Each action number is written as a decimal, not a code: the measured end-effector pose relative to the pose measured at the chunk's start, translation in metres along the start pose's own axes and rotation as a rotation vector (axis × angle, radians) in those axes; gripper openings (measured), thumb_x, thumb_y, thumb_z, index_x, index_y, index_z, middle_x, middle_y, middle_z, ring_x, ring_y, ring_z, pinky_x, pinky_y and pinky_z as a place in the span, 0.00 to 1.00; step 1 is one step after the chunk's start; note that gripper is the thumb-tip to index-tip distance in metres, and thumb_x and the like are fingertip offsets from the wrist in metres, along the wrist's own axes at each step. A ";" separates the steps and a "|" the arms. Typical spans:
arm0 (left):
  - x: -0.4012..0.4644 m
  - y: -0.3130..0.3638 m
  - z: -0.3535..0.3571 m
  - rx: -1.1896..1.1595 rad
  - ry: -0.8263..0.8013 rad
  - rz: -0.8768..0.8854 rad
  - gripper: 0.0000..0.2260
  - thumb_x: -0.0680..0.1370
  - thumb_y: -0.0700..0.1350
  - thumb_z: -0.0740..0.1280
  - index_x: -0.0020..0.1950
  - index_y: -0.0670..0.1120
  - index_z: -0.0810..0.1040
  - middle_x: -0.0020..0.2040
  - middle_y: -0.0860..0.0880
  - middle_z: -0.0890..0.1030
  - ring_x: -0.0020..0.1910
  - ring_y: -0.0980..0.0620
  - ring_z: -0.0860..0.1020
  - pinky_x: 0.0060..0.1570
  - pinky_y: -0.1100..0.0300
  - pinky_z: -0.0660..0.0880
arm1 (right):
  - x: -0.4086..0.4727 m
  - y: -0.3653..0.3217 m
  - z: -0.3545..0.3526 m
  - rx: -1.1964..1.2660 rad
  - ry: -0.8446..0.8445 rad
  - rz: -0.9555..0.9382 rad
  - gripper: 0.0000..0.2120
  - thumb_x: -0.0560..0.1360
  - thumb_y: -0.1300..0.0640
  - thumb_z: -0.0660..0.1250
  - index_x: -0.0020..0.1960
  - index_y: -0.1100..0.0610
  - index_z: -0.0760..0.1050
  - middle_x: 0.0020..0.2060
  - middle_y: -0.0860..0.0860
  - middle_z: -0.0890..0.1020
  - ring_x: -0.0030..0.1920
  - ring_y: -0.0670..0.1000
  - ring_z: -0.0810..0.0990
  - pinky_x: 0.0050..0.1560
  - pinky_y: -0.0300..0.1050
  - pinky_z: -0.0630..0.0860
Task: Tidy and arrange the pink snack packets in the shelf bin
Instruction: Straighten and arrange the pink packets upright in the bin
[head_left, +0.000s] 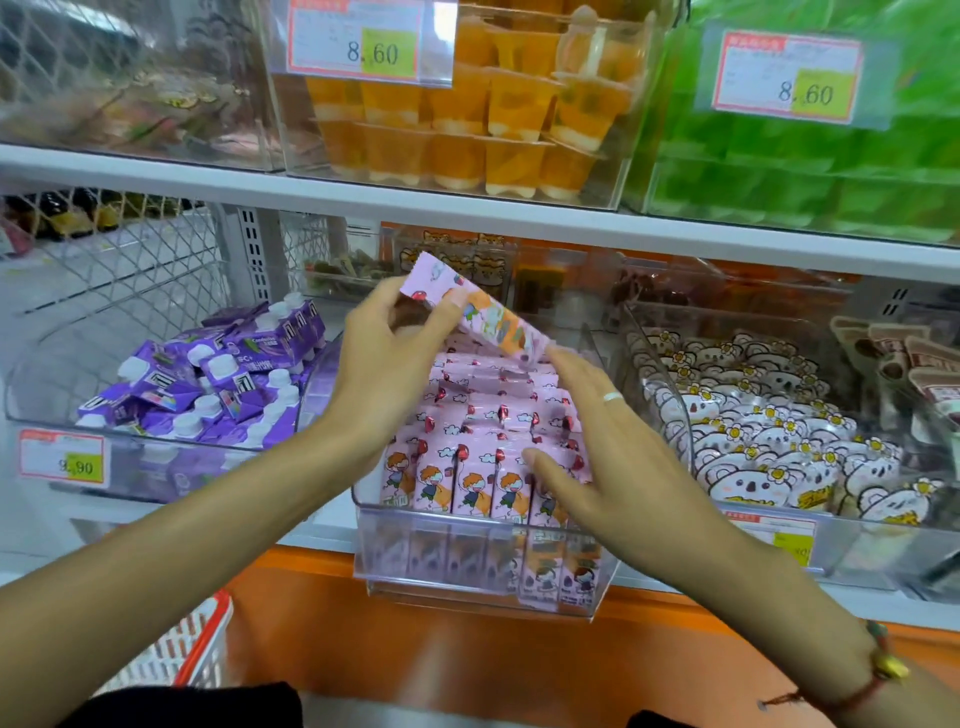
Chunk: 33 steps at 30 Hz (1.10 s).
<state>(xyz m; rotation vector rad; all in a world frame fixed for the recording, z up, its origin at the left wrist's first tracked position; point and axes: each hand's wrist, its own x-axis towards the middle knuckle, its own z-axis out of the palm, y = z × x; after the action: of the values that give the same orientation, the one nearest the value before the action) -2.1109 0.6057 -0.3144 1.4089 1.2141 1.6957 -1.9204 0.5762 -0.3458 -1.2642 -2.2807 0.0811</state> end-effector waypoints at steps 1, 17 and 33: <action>0.006 0.000 0.002 -0.006 0.016 0.015 0.09 0.77 0.47 0.68 0.56 0.47 0.77 0.51 0.52 0.83 0.52 0.55 0.81 0.59 0.54 0.77 | -0.002 0.001 -0.001 -0.019 0.011 0.015 0.33 0.79 0.45 0.59 0.77 0.47 0.47 0.76 0.42 0.53 0.73 0.42 0.55 0.66 0.33 0.56; 0.077 -0.053 0.070 0.645 -0.282 0.187 0.18 0.76 0.49 0.69 0.64 0.47 0.74 0.55 0.48 0.80 0.48 0.52 0.77 0.45 0.63 0.70 | -0.004 0.002 0.000 -0.234 -0.223 -0.099 0.19 0.80 0.42 0.53 0.67 0.47 0.72 0.65 0.44 0.75 0.64 0.46 0.71 0.63 0.43 0.58; 0.114 -0.066 0.106 0.936 -0.501 0.184 0.11 0.75 0.45 0.71 0.55 0.49 0.75 0.52 0.49 0.78 0.48 0.49 0.76 0.48 0.56 0.75 | -0.004 0.004 0.000 -0.210 -0.212 -0.114 0.19 0.81 0.43 0.52 0.69 0.45 0.69 0.66 0.42 0.73 0.64 0.44 0.69 0.63 0.41 0.56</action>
<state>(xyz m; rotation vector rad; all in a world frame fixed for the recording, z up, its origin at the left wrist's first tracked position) -2.0426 0.7595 -0.3284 2.3550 1.6750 0.7346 -1.9157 0.5749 -0.3488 -1.2775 -2.5956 -0.0698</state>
